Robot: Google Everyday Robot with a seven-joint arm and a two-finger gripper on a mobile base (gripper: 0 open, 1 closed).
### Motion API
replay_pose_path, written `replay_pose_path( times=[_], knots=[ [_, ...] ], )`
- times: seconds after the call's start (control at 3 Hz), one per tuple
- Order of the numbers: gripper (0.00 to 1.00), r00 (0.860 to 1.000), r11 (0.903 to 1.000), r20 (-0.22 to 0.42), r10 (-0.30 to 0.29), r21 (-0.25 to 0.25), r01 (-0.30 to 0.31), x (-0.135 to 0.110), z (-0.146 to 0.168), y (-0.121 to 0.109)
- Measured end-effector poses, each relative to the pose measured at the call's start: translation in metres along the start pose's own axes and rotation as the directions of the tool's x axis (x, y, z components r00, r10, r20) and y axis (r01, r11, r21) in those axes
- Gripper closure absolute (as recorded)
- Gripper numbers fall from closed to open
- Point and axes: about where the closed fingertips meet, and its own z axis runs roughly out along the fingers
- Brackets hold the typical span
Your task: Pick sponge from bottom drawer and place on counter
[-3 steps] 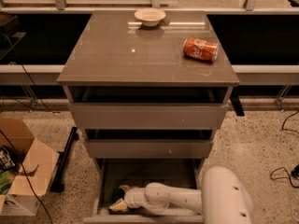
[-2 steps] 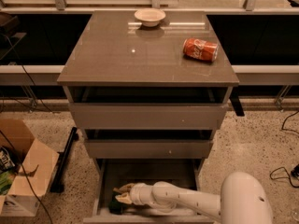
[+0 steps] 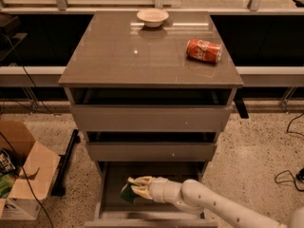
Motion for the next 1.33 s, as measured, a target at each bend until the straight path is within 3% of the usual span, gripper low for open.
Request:
replay_pose_path(
  times=[0.33, 0.67, 1.0, 1.33],
  knots=[
    [1.0, 0.996, 0.999, 0.075, -0.043, -0.01, 0.044, -0.055, -0.055, -0.001],
    [1.0, 0.982, 0.9934, 0.151, -0.111, -0.012, 0.114, -0.112, -0.105, 0.002],
    [1.0, 0.961, 0.9781, 0.188, -0.204, -0.001, 0.208, -0.17, -0.145, 0.002],
    [1.0, 0.926, 0.9529, 0.234, -0.296, 0.002, 0.303, -0.231, -0.18, -0.005]
  ],
)
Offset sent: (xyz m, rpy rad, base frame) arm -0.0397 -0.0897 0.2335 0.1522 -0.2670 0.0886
